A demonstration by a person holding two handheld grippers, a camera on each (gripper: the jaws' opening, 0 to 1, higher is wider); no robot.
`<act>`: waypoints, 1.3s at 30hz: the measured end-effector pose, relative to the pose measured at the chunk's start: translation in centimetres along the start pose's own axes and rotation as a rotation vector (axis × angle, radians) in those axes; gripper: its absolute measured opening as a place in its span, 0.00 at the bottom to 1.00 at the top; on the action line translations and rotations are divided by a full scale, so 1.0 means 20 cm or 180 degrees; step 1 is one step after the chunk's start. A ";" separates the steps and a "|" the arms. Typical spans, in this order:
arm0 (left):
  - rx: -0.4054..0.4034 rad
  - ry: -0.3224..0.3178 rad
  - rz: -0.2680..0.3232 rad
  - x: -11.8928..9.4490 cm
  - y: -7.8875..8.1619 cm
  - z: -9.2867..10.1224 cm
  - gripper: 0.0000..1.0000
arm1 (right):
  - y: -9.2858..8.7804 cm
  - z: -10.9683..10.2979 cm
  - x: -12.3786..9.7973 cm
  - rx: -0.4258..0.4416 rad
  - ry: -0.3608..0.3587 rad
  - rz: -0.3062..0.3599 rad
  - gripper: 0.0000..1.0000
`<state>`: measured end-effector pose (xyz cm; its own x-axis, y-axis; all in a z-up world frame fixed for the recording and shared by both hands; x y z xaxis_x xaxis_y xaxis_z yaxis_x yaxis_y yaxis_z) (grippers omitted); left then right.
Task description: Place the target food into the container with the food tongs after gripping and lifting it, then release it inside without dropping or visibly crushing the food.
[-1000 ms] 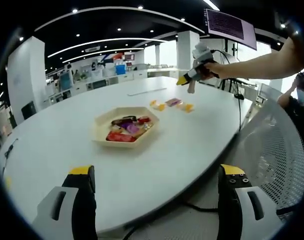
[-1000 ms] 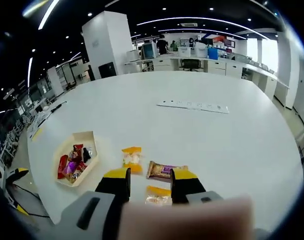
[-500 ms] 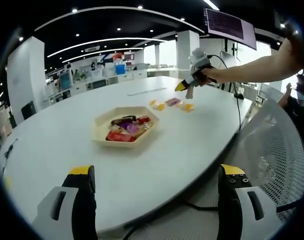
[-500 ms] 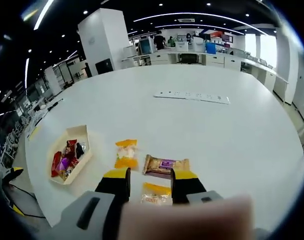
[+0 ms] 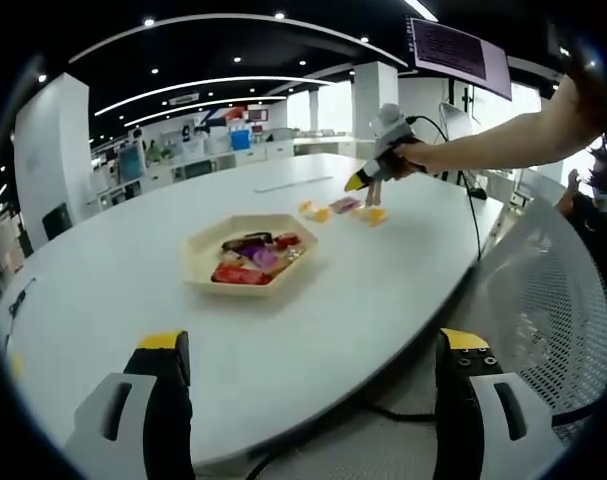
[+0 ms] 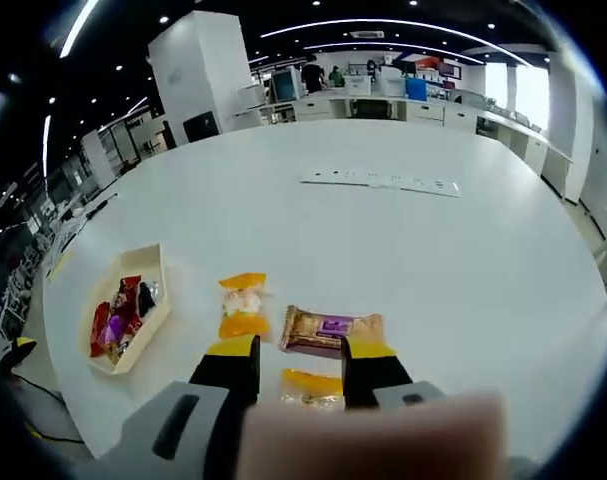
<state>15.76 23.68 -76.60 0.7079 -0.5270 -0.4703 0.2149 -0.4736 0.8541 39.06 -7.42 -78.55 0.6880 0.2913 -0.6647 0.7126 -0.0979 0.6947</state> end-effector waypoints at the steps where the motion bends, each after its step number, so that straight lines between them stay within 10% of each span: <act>1: 0.0000 0.0000 0.0000 0.00 0.00 0.00 1.00 | 0.00 0.00 0.00 0.0011 -0.0010 0.0001 0.31; 39: -0.0016 0.0002 -0.0010 0.00 -0.01 0.00 0.99 | -0.07 -0.01 0.11 -0.0249 -0.0296 -0.0045 0.28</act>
<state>15.74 23.80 -76.68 0.7075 -0.5252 -0.4728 0.2205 -0.4716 0.8538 39.55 -6.42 -80.92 0.6903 0.2021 -0.6947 0.7119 -0.0188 0.7020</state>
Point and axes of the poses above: the point that each gripper's makers call its tool centre point, and the gripper's own axes: x roughly forward along the fingers, z roughly to its right, y roughly out of its top, the point moved 2 cm from there along -x, roughly backward along the fingers, and after that the axes turned 13 degrees about x, right-handed, at the moved point
